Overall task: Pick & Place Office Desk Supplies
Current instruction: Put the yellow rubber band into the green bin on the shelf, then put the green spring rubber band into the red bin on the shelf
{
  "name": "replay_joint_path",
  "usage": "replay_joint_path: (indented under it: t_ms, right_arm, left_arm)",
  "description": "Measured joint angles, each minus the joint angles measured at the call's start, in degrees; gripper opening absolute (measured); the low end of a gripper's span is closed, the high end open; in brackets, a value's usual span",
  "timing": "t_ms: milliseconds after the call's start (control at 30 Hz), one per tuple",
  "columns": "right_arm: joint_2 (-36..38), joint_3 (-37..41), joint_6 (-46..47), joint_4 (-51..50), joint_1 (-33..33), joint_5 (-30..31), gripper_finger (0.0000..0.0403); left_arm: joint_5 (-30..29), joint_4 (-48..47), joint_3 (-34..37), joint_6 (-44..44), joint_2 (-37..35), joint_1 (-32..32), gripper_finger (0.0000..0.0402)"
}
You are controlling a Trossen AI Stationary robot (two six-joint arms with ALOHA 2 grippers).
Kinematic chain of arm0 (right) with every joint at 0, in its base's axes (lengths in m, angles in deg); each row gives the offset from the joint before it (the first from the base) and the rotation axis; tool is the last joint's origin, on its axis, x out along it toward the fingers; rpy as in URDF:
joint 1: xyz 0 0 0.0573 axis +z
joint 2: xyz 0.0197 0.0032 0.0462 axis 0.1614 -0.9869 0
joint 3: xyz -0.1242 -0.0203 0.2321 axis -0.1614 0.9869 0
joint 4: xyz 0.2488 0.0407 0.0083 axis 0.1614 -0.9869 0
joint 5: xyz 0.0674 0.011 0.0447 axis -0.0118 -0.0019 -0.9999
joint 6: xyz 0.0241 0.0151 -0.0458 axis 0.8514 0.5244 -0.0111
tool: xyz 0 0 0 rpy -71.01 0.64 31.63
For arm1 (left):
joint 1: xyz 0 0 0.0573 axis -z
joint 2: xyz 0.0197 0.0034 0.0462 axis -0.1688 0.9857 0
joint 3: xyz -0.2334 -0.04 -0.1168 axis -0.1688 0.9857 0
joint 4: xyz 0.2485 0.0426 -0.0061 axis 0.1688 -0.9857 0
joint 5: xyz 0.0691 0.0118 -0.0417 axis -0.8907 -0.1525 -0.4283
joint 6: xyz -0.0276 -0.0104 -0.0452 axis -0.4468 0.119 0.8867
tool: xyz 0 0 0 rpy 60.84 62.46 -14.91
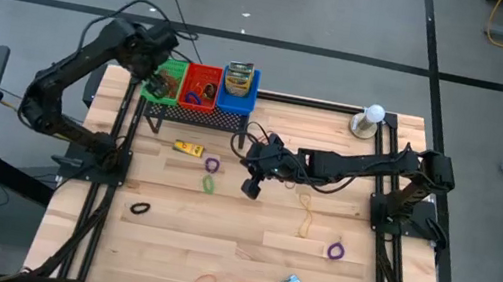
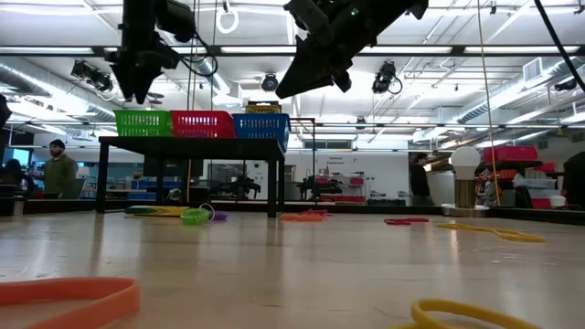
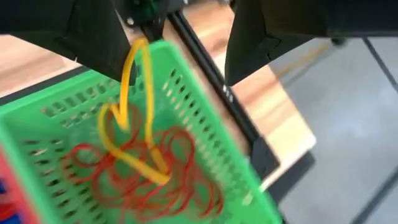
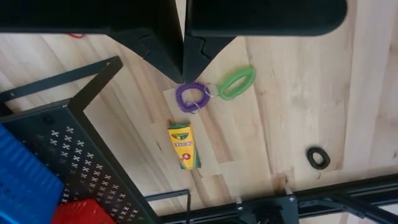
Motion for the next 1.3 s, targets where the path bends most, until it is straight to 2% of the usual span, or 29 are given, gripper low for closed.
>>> replay_joint_path:
  t_ms: [100, 267, 433, 567, 667, 800, 967, 1100, 1200, 1300]
  right_arm:
    - [0.0, 0.0, -0.5, 0.0, 0.0, 0.0, 0.0009]
    - [0.0, 0.0, -0.2, -0.8, 0.0, -1.6, 0.0009]
    - [0.0, 0.0, -0.2, -1.5, 0.0, -1.9, 0.0009]
    - [0.0, 0.0, -0.1, -1.6, 0.1, -1.9, 0.0009]
    - [0.0, 0.0, -0.1, -1.5, 0.2, -1.9, 0.0009]
    - [0.0, 0.0, 0.0, -1.6, 0.2, -1.9, 0.0009]
    - [0.0, 0.0, 0.2, -1.8, 0.2, -2.0, 0.0009]
    - [0.6, 0.0, 0.8, -4.9, 0.2, -1.9, 0.0009]
    - [2.5, 0.0, 1.2, -9.4, 0.1, -1.5, 0.0009]
    - [4.5, 3.4, 2.7, -8.3, -0.6, -1.9, 0.0004]
  left_arm:
    - [1.8, 2.2, -0.4, -1.8, -0.3, -0.4, 0.0233]
    - [15.7, -0.7, -3.1, -7.9, 0.6, -6.2, 0.0180]
    - [25.7, 1.0, -5.8, -7.5, 2.8, -12.2, 0.0128]
    - [30.7, 3.7, -6.4, -6.5, 3.6, -16.0, 0.0086]
    - [30.8, 4.6, -6.3, -5.4, 4.9, -16.6, 0.0061]
    - [29.1, 5.0, -6.3, -4.8, 6.7, -16.6, 0.0070]
    - [28.2, 4.9, -6.3, -4.7, 6.6, -16.6, 0.0134]
    - [28.2, 4.8, -6.3, -7.4, 3.3, -14.1, 0.0181]
    - [29.9, 7.1, -4.9, -8.5, -2.2, -10.1, 0.0175]
    - [33.2, 17.4, 1.8, -6.4, -10.2, -1.9, 0.0133]
